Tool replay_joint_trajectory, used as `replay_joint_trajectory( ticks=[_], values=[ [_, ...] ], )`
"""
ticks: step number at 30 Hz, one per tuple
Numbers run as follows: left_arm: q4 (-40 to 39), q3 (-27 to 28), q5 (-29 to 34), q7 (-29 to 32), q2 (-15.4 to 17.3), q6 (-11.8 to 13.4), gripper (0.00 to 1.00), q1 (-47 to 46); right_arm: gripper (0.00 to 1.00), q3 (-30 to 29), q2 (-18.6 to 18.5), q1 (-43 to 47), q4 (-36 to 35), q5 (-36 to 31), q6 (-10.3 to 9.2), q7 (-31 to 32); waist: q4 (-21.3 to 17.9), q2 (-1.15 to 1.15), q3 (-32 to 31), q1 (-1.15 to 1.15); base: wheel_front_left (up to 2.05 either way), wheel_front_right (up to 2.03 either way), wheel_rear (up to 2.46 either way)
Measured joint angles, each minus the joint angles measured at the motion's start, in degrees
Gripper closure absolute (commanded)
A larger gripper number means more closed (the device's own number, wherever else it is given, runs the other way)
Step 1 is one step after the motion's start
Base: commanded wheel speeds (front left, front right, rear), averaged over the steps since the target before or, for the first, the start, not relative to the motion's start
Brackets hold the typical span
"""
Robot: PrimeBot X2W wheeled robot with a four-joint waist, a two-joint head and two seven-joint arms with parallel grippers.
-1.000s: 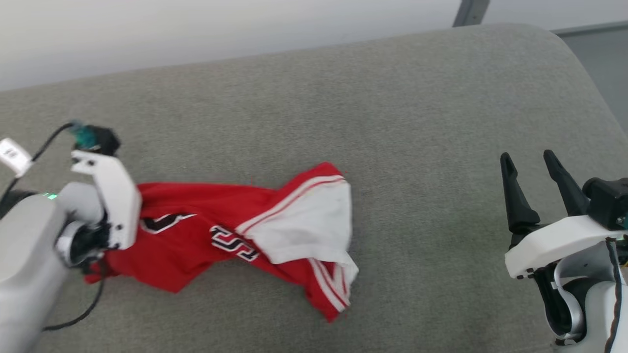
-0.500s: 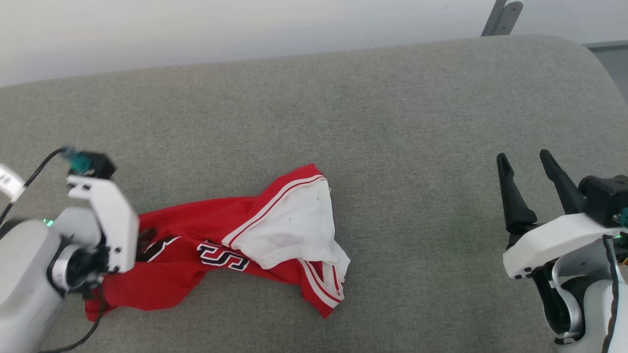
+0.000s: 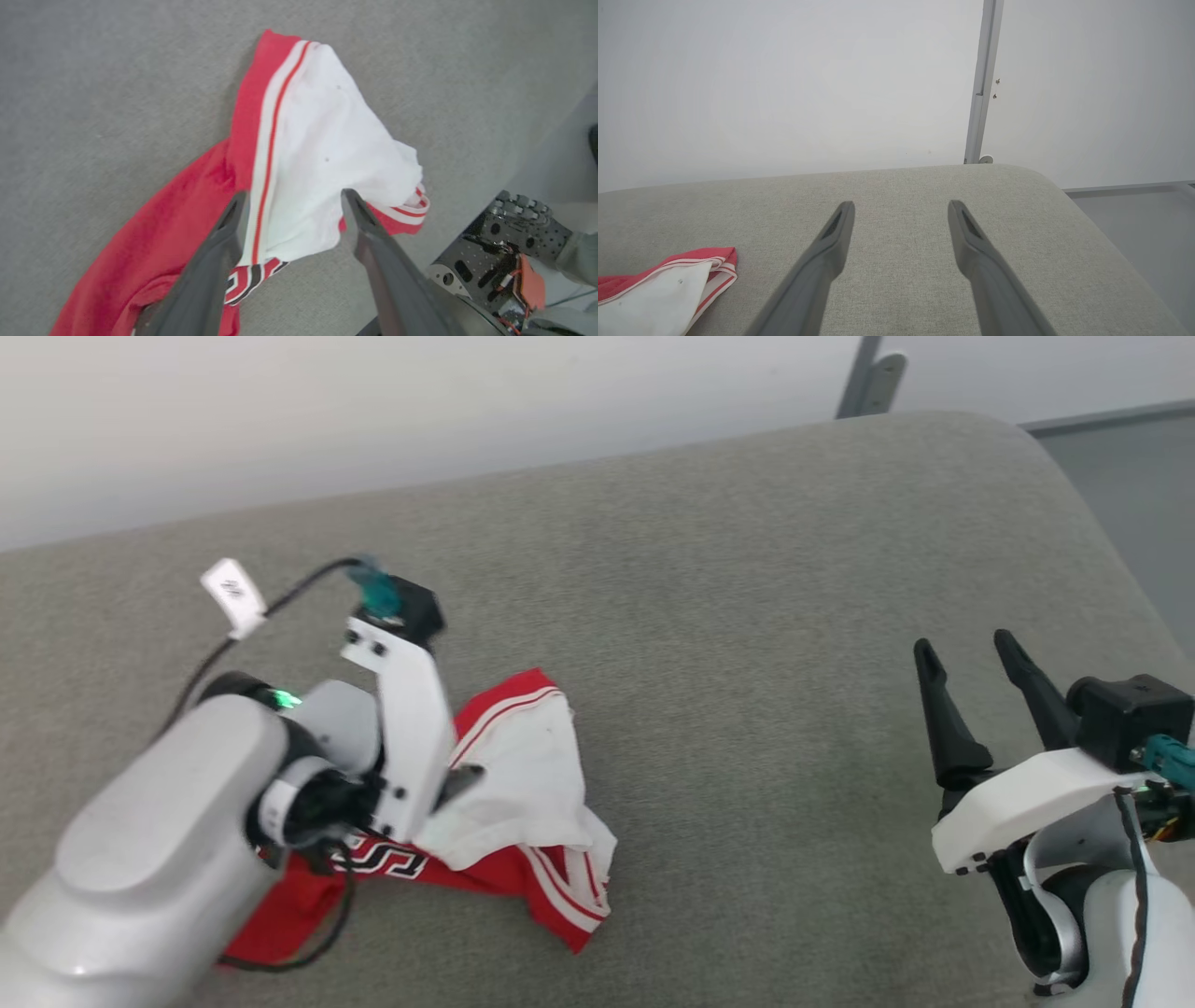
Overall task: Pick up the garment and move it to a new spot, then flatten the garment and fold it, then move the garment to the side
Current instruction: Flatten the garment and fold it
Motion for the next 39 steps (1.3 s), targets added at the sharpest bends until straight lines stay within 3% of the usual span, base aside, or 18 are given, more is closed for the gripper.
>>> replay_joint_trajectory(
  ticks=[5, 11, 15, 16, 17, 21, 26, 30, 39],
  values=[
    [-2.4, -2.5, -0.8, 3.0, -1.3, 0.1, 0.00, 0.7, 0.00, 0.4, 0.3, 0.0, 0.4, 0.1, 0.00, -0.1, -2.6, 0.00, 0.2, 0.00, 0.00, 0.00, 0.00],
    [-1.7, -4.7, 1.7, 2.9, -0.2, -0.2, 0.00, 1.5, 0.00, 0.9, 0.4, 0.0, 0.8, 0.6, 0.00, -0.3, -4.7, 0.00, 1.0, 0.00, 0.00, 0.00, 0.00],
    [1.6, -6.2, 3.5, 1.3, 0.2, -2.1, 0.00, 2.3, 0.00, 1.2, 0.5, -0.3, 1.0, 0.6, 0.00, -0.7, -5.8, 0.00, 2.1, 0.00, 0.00, 0.00, 0.00],
    [1.9, -6.6, 3.7, 1.2, 0.3, -3.3, 0.67, 2.3, 0.00, 1.3, 0.5, -0.3, 1.0, 0.6, 0.00, -0.7, -5.9, 0.00, 2.3, 0.00, 0.00, 0.00, 0.00],
    [2.4, -6.5, 3.6, 0.5, 0.3, -3.8, 1.00, 2.3, 0.00, 1.3, 0.6, -0.3, 1.1, 0.6, 0.00, -0.8, -6.0, 0.00, 2.5, 0.00, 0.00, 0.00, 0.00],
    [3.8, -5.5, 3.1, -0.2, 0.1, -4.2, 1.00, 2.0, 0.00, 0.8, 0.6, -0.5, 1.1, 0.6, 0.00, -0.9, -5.9, 0.00, 2.9, 0.00, 0.00, 0.00, 0.00],
    [3.2, -3.0, 1.0, -1.4, 0.0, -2.8, 1.00, 1.0, 0.00, 0.2, 0.6, -0.5, 1.1, 0.6, 0.00, -1.0, -4.9, 0.00, 2.8, 0.00, 0.00, 0.00, 0.00],
    [1.8, 0.5, -0.9, -2.8, 0.7, 0.0, 1.00, 1.0, 0.00, 0.1, 0.7, -0.4, 1.0, 0.6, 0.00, -0.8, -4.0, 0.00, 2.6, 0.00, 0.00, 0.00, 0.00],
    [1.9, 7.1, -2.1, -6.7, 7.0, 6.9, 1.00, 2.2, 0.00, -0.1, 0.8, -0.2, 0.7, 0.7, 0.00, -0.5, -2.6, 0.00, 3.0, 0.00, 0.00, 0.00, 0.00]
  ],
)
